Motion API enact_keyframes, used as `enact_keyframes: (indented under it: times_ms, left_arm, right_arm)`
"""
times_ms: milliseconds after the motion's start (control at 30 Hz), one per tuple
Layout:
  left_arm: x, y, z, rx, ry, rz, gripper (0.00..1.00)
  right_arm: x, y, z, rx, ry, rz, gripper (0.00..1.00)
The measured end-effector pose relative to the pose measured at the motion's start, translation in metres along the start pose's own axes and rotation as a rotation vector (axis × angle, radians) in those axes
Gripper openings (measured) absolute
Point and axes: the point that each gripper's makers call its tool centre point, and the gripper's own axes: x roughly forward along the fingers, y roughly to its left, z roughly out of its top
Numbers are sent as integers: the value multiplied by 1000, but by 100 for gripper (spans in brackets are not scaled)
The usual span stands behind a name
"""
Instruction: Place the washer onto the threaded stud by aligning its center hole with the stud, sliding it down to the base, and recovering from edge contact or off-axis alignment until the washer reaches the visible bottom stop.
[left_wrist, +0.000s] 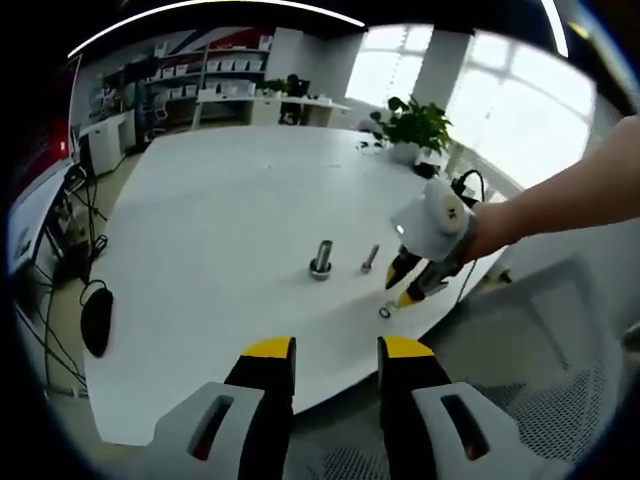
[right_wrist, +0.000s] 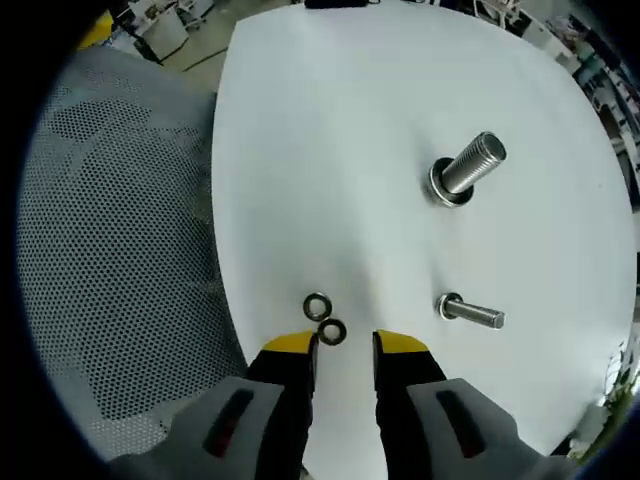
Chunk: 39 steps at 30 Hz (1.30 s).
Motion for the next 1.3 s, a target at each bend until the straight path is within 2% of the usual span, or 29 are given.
enact_keyframes:
  times_ms: [400, 700, 1100, 1200, 1300]
  left_arm:
    - [0, 1, -2, 0, 8, 9, 31]
    - [0, 2, -2, -6, 10, 17, 31]
    - [0, 2, -3, -12, 13, 9, 31]
    - [0, 2, -2, -13, 9, 6, 31]
    - [0, 1, -2, -10, 10, 5, 31]
  right_arm:
    - [8, 2, -4, -12, 6, -7, 23]
    - [9, 9, -2, -152, 22, -14, 19]
    - [9, 6, -1, -123, 36, -9, 15]
    - [9, 8, 0, -127, 54, -17, 15]
    - [9, 8, -1, -152, 118, -50, 15]
